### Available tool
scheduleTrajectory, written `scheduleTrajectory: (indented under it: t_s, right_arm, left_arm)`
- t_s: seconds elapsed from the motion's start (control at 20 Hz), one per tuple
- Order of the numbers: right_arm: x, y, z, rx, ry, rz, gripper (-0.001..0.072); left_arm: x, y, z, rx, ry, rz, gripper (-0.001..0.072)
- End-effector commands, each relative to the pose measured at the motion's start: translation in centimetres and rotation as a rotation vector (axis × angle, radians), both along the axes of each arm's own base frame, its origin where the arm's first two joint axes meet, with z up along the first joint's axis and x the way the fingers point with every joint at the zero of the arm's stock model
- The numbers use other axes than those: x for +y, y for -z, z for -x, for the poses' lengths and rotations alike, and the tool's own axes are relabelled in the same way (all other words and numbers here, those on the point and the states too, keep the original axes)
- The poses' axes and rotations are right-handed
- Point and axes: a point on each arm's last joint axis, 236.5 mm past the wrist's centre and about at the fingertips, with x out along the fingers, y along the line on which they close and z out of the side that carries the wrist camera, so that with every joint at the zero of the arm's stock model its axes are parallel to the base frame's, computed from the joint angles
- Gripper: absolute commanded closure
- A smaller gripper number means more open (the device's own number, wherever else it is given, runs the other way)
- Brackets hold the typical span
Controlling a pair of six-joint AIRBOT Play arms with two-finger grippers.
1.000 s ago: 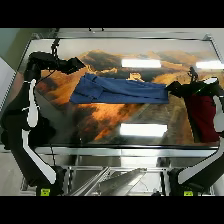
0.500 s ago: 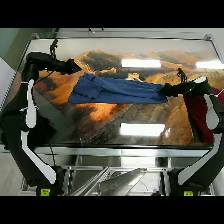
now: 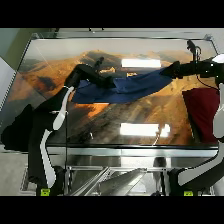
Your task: Fold the shirts.
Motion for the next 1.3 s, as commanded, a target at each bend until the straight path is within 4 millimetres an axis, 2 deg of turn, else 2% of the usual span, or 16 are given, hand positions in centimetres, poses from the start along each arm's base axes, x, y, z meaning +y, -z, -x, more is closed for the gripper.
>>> scheduleTrajectory:
  t_s: [0.0,0.1,0.2,0.3,0.35,0.45,0.55,0.65,0.75,0.85,0.9,1.0,1.05,1.15,1.2,1.25]
  right_arm:
    - [3.6,-4.9,1.5,-0.061,-0.065,-0.083,0.0694]
    - [5.3,-4.7,1.9,-0.055,-0.099,-0.085,0.0694]
    - [6.7,-4.7,1.8,-0.067,-0.108,-0.083,0.0694]
    - [7.6,-4.7,1.5,-0.077,-0.105,-0.082,0.0694]
    - [8.0,-4.7,1.5,-0.078,-0.108,-0.082,0.0694]
    - [8.5,-4.7,1.4,-0.082,-0.104,-0.080,0.0694]
    - [9.4,-4.5,0.9,-0.090,-0.090,-0.071,0.0693]
    - [11.6,-4.7,-0.1,-0.125,-0.059,-0.071,0.0694]
    - [15.6,-4.7,-1.9,-0.190,-0.006,-0.077,0.0693]
    - [21.3,-3.2,-2.8,-0.214,0.025,-0.089,0.0693]
    - [24.9,-1.6,-2.7,-0.206,0.035,-0.105,0.0693]
    - [32.4,2.6,-1.7,-0.176,0.061,-0.138,0.0693]
    - [35.9,4.9,-1.3,-0.186,0.095,-0.151,0.0693]
    - [40.7,9.4,-0.1,-0.208,0.166,-0.151,0.0685]
    - [42.6,11.1,1.2,-0.182,0.162,-0.167,0.0486]
    - [43.7,11.8,2.5,-0.195,0.113,-0.172,0.0243]
  left_arm:
    - [-5.2,3.4,2.1,0.032,0.002,-0.011,0.0692]
    - [-6.4,4.2,2.5,0.029,0.001,-0.012,0.0691]
    - [-7.0,3.8,2.5,0.018,0.002,-0.002,0.0691]
    - [-6.7,1.1,2.3,0.006,0.050,0.021,0.0692]
    - [-5.7,-1.4,2.3,0.001,0.089,0.033,0.0691]
    - [-1.8,-7.3,1.8,-0.040,0.114,0.050,0.0691]
    - [4.1,-14.5,1.0,-0.141,0.063,0.062,0.0691]
    - [10.7,-23.1,0.6,-0.302,-0.050,0.090,0.0692]
    - [17.1,-31.3,1.7,-0.481,-0.175,0.082,0.0692]
    - [21.9,-37.5,4.1,-0.624,-0.275,0.053,0.0691]
    - [23.8,-39.7,5.4,-0.680,-0.314,0.027,0.0691]
    - [26.0,-42.7,8.0,-0.751,-0.359,-0.009,0.0691]
    - [26.5,-43.6,9.2,-0.770,-0.365,-0.023,0.0691]
    - [26.6,-44.4,11.2,-0.791,-0.346,-0.050,0.0692]
    - [26.5,-44.3,12.0,-0.784,-0.334,-0.059,0.0691]
    - [26.3,-44.0,12.5,-0.771,-0.316,-0.065,0.0691]
